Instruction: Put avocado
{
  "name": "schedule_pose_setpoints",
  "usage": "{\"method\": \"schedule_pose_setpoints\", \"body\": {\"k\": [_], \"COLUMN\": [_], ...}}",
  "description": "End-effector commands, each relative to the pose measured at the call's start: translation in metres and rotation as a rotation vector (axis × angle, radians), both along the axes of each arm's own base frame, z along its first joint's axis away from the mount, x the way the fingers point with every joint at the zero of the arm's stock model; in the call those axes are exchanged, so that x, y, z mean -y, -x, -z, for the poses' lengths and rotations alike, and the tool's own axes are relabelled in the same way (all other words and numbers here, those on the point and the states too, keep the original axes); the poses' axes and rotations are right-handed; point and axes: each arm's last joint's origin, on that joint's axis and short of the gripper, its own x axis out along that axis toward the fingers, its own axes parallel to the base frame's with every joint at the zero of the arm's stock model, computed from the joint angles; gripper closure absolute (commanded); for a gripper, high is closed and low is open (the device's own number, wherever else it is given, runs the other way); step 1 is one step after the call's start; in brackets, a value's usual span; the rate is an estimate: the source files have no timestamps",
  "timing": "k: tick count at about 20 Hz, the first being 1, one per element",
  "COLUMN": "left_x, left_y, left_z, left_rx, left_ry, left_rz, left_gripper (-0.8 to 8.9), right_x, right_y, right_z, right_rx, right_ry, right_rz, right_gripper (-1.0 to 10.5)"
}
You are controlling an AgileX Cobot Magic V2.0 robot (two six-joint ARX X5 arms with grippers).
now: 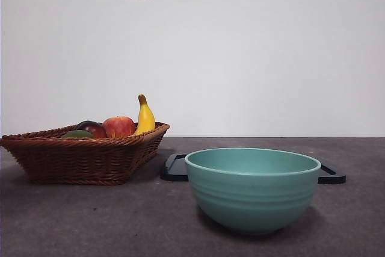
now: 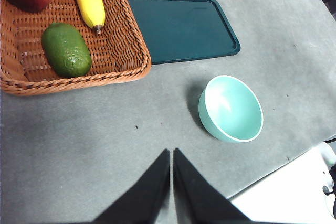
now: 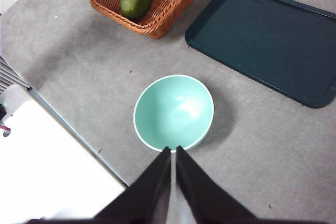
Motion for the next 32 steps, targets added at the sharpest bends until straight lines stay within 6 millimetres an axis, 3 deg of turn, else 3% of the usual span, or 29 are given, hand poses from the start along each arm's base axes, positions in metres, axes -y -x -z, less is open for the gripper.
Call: {"method": "schedule_pose_setpoints", "body": {"k": [1, 4, 9, 13, 18, 23, 27, 32], "left_x": [0.000, 0.000, 0.001, 0.003, 0.013, 0.037, 0.060, 0.082], "left_y": [0.000, 0.000, -0.004, -0.024, -0.072, -0.132, -0.174, -0.213], "left_z": [-0.006, -0.006, -0.006, -0.005, -0.015, -0.018, 0.001, 0.046], "left_rx": [0.030, 0.029, 0.031, 0.009, -0.006, -0.050, -0.116, -0.206], "left_ry": [-0.003, -0.003, -0.001, -0.006, -0.095, -0.209, -0.332, -0.441], "left_rz": [0.013, 0.013, 0.011, -0.001, -0.056, -0.080, -0.101, -0.108], "left_gripper": [6.55, 3.65, 3.45, 3.46, 3.47, 3.50, 3.50, 3.50], "right_x": [-0.001, -0.001, -0.001, -0.001, -0.001, -0.001, -0.001, -0.001], "right_y": [0.000, 0.000, 0.000, 0.000, 0.000, 0.000, 0.000, 0.000], "right_z": [-0.005, -0.005, -0.005, -0.005, -0.005, -0.005, -0.005, -0.005], "right_rx": [0.027, 0.023, 0.022, 0.015, 0.015, 0.013, 0.013, 0.013], "right_ry": [-0.004, -0.007, -0.008, -0.013, -0.013, -0.014, -0.014, -0.014], "right_rz": [-0.015, -0.010, -0.010, -0.003, -0.003, -0.001, -0.001, -0.001], "right_gripper": [8.8, 5.5, 5.1, 5.1, 5.1, 5.1, 5.1, 5.1]}}
